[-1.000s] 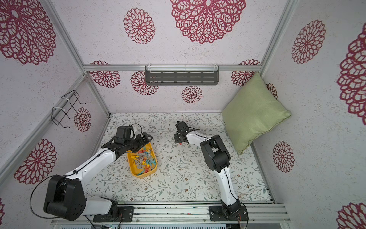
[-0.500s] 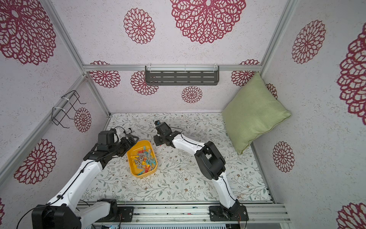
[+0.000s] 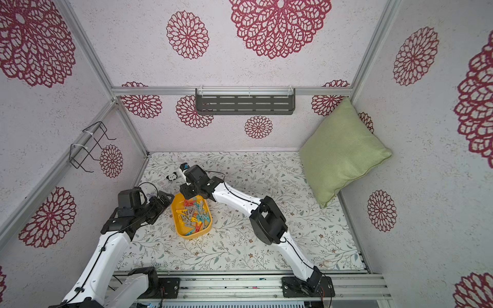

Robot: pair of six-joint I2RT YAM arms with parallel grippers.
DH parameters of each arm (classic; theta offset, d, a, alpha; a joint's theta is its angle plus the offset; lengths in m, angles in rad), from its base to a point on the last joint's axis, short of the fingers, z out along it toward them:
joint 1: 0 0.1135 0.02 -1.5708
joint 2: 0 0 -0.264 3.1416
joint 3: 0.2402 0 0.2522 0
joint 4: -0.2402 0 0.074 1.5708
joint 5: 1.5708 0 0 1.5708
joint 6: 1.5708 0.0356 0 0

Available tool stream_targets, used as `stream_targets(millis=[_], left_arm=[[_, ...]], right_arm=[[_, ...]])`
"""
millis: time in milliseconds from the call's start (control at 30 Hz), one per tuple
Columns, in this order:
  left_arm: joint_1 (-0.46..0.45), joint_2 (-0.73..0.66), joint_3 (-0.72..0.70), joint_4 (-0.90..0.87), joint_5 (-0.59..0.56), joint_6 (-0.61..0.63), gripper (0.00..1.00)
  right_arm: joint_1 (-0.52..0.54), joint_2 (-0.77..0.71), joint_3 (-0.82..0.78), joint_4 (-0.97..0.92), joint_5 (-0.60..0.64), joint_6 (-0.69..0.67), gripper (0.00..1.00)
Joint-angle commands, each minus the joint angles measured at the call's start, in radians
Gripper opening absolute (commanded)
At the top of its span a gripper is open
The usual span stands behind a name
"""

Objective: Put the clothespins into the storage box
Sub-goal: Place the clothespin in the storage box.

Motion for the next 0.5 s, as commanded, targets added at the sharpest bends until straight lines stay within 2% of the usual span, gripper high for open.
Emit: stream_targets(millis=[0, 267, 300, 367, 467], left_arm=[[0.01, -0.016, 0.036, -0.029, -0.021, 0.037, 0.97], [-0.001, -0.008, 0.172, -0.098, -0.164, 0.167, 0.97], [-0.008, -0.004, 0.188, -0.103, -0.193, 0.179, 0.97], [-0.056, -0.002, 0.227, -0.108, -0.34, 0.203, 0.97], [-0.198, -0.006, 0.258, -0.053, -0.61, 0.279, 0.97]], right_arm=[[-0.002, -0.056, -0.026, -0.004, 0.032, -0.028, 0.61], [-0.041, -0.381, -0.451, 0.267, 0.144, -0.059, 0.8], [-0.055, -0.422, -0.496, 0.293, 0.155, -0.056, 0.9], [-0.094, -0.509, -0.601, 0.355, 0.18, -0.044, 0.95], [-0.17, -0.632, -0.736, 0.437, 0.197, -0.022, 0.97]])
